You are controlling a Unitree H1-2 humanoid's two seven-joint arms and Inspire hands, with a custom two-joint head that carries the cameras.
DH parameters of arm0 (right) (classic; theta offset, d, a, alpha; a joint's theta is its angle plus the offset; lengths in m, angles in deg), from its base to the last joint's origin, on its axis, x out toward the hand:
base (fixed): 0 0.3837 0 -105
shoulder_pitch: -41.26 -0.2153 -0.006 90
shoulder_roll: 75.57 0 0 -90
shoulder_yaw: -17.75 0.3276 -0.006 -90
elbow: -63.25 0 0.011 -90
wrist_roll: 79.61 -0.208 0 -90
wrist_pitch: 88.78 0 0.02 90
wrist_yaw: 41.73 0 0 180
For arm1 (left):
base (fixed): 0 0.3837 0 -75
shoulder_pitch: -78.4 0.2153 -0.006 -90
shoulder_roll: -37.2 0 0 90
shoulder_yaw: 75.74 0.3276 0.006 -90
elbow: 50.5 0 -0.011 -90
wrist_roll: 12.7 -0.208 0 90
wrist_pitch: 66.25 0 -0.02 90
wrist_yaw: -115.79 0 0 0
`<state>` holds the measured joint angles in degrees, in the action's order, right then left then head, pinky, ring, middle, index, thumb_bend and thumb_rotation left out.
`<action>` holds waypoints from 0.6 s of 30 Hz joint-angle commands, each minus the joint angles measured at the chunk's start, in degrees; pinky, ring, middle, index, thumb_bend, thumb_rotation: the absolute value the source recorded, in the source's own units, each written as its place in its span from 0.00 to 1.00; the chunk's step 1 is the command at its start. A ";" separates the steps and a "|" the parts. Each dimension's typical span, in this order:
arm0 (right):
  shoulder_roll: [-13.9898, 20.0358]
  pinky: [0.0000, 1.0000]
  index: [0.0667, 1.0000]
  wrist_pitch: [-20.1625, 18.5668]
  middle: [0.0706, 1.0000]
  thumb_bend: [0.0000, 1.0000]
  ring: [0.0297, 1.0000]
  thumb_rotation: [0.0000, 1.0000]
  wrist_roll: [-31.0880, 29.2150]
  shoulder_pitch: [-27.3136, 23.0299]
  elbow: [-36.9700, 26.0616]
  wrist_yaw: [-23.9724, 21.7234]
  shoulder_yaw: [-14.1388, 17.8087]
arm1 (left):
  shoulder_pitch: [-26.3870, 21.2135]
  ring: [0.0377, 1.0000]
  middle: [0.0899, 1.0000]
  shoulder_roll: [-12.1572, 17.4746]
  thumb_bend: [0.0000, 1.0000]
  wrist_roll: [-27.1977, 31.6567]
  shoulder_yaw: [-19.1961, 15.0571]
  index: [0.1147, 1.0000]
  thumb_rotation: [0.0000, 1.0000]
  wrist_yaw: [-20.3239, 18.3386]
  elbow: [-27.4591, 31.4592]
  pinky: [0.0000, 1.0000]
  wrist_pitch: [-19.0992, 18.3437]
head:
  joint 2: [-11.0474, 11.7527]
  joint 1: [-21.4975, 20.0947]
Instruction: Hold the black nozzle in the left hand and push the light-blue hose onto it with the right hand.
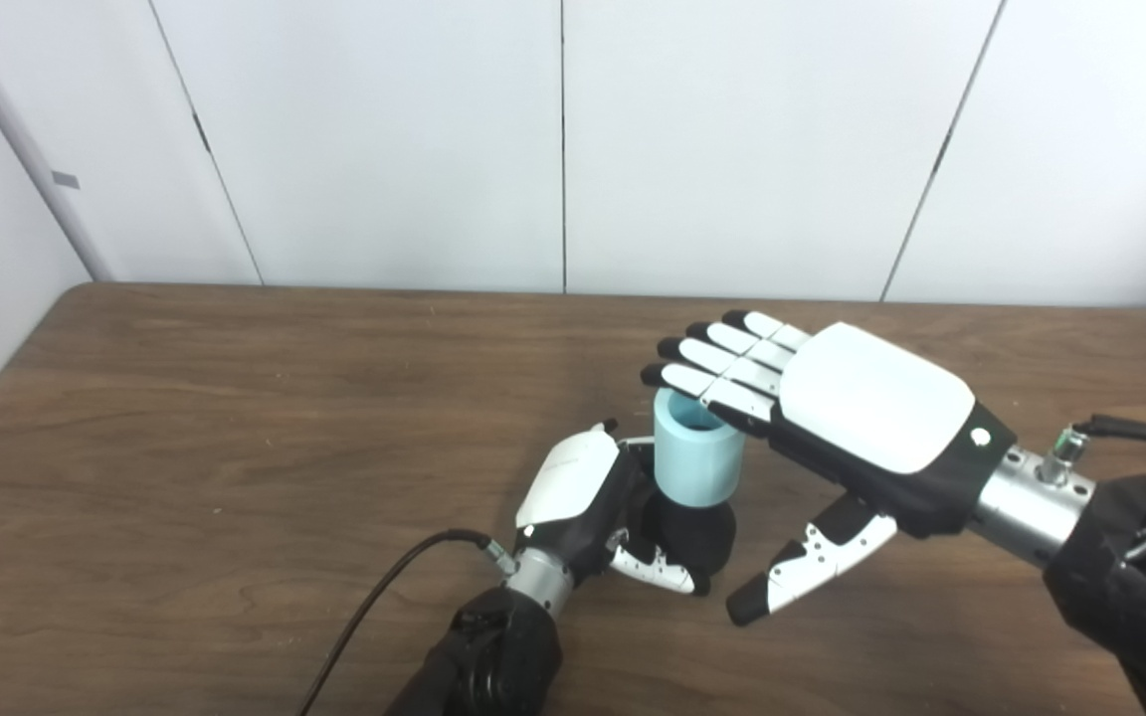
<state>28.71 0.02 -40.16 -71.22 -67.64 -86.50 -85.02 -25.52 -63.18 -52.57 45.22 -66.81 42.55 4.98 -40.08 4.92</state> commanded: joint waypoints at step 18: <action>-1.22 1.00 1.00 3.12 1.00 0.61 1.00 0.90 1.77 -1.04 1.24 2.13 0.99 | 3.55 0.65 0.44 1.47 0.52 1.70 3.11 0.42 0.00 -8.42 -5.40 1.00 -2.70 | 0.20 -0.36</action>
<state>27.54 1.87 -38.70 -70.50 -65.63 -86.47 -84.76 -25.78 -62.96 -52.61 45.48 -66.81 42.45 5.00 -39.82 4.48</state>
